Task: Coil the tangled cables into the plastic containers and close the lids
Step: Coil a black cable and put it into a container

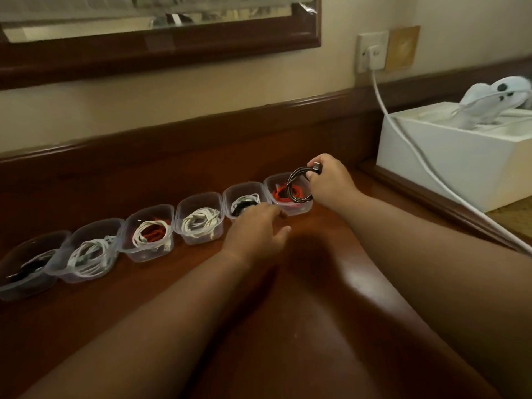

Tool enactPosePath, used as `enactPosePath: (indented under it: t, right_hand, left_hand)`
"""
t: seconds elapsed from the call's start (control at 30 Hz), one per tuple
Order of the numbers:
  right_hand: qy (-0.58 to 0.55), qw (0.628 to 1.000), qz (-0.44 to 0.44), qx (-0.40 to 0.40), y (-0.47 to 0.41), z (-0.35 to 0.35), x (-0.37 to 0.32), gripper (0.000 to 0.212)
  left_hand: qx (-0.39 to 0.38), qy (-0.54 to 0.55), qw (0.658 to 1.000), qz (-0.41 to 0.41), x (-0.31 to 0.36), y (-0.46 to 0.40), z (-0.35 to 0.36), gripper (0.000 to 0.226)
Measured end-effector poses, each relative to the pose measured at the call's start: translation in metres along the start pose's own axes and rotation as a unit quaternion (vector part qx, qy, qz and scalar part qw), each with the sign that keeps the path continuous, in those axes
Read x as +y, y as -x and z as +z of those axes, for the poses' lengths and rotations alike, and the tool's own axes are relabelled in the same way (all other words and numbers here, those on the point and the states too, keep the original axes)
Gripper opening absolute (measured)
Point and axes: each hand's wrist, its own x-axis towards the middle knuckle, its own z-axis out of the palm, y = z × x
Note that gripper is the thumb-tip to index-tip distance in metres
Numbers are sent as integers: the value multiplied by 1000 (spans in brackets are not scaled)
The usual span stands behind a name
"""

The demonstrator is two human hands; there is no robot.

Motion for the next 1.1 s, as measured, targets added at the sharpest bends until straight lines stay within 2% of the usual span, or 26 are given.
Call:
enactPosePath:
  t: [0.13,0.23,0.37,0.47,0.53,0.93,1.1]
  right_hand:
    - [20,1000,7,2,-34,15,9,18]
    - [40,999,-2,-4,-49,33,11,21]
    - [89,994,-2,-60,-60,54,14,18]
    - [211,970,-22,-118,-65,63,15,14]
    - [284,949,-33,-129,-67,63,13,16]
    - [376,900,-74,-208,-78,54,9,25]
    - [354,918,-73,-163,-79,50,25,22]
  left_hand:
    - [13,-138,990,35,-1,-29,14,59]
    - [-14,-174,984,28,-11,-44,25,66]
    - [2,-162,986,47,-22,-47,30,59]
    - [12,-157,986,50,-27,-47,32,60]
    - [13,-153,987,49,-30,-47,34,62]
    - [6,-129,991,41,-34,-45,36,66]
    - [1,-125,991,38,-37,-45,34,66]
